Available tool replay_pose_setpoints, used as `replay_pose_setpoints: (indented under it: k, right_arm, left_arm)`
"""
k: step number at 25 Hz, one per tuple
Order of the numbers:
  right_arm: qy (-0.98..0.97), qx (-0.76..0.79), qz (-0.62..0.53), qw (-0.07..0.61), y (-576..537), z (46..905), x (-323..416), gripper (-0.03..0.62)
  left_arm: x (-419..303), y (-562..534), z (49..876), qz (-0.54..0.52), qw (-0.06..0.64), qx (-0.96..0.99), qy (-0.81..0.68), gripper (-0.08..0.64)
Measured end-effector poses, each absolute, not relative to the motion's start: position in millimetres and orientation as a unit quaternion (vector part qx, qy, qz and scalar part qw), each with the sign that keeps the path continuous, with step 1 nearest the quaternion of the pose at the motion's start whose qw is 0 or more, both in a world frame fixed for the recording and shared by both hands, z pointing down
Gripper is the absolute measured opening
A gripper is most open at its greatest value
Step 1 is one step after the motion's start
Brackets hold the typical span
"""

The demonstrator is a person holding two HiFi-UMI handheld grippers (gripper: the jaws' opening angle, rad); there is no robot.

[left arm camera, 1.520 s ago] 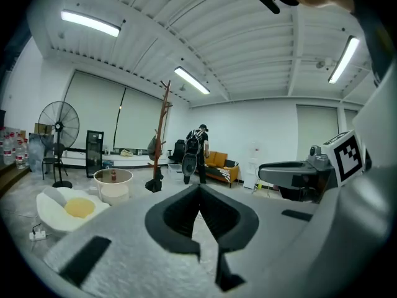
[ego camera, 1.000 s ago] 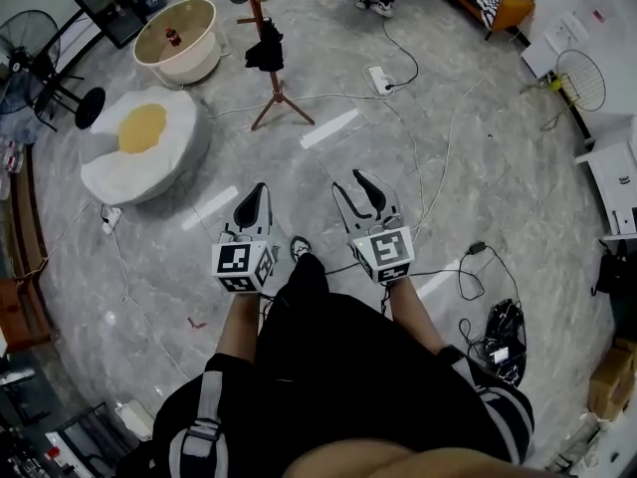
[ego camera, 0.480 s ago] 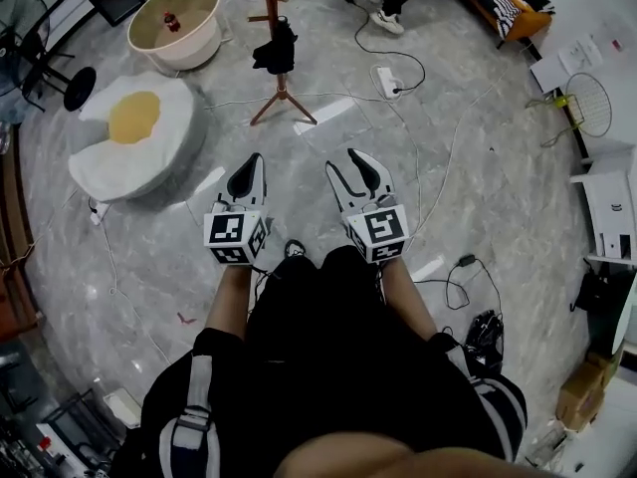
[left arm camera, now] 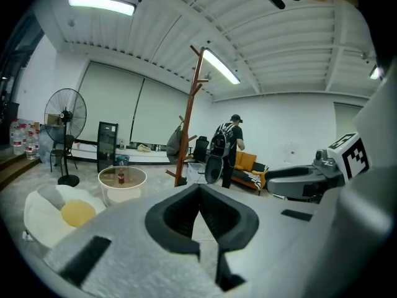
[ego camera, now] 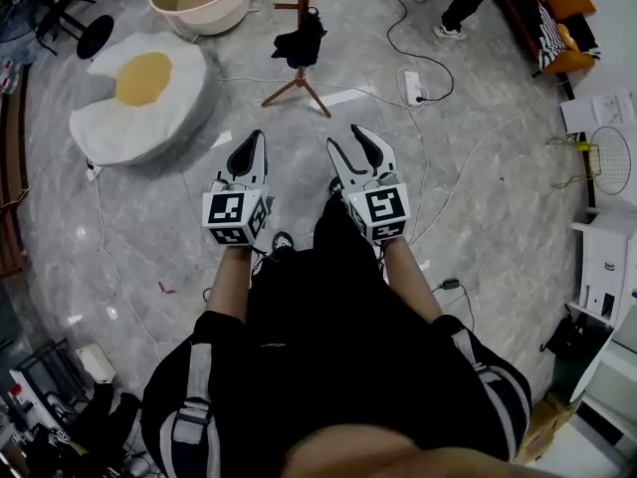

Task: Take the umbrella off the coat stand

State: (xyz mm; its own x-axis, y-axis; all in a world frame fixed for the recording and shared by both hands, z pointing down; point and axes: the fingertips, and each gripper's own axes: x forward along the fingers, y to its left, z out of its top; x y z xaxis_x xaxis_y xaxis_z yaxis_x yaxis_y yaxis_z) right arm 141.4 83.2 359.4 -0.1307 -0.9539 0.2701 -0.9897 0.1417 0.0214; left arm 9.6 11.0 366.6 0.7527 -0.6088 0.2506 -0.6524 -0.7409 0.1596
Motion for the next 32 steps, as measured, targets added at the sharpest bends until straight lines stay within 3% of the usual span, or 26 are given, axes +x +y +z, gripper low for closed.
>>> replay_pose_setpoints:
  k: [7,15,22,32]
  right_arm:
    - [-0.796,0.586,0.077,0.129,20.2,366.7,192.4,0.201]
    - [-0.822,0.531,0.101,0.177,-19.4,419.4,196.1,0.201]
    - [-0.823,0.524,0.088,0.201,-51.1,466.3,181.3,0.201]
    - [-0.781,0.566,0.167,0.203,-124.8,531.1,201.4,0.217]
  left_arm:
    - [55.8,-28.0,383.1,0.085,0.144,0.897,-0.408,-0.003]
    - [63.4,-35.7,438.2,0.088,0.194,0.855,-0.473,-0.003]
    - [49.1,-60.8,499.6,0.091,0.196,0.844,-0.491,-0.003]
    - [61.8,-124.7,567.5,0.113,0.191,0.856,-0.468,-0.003]
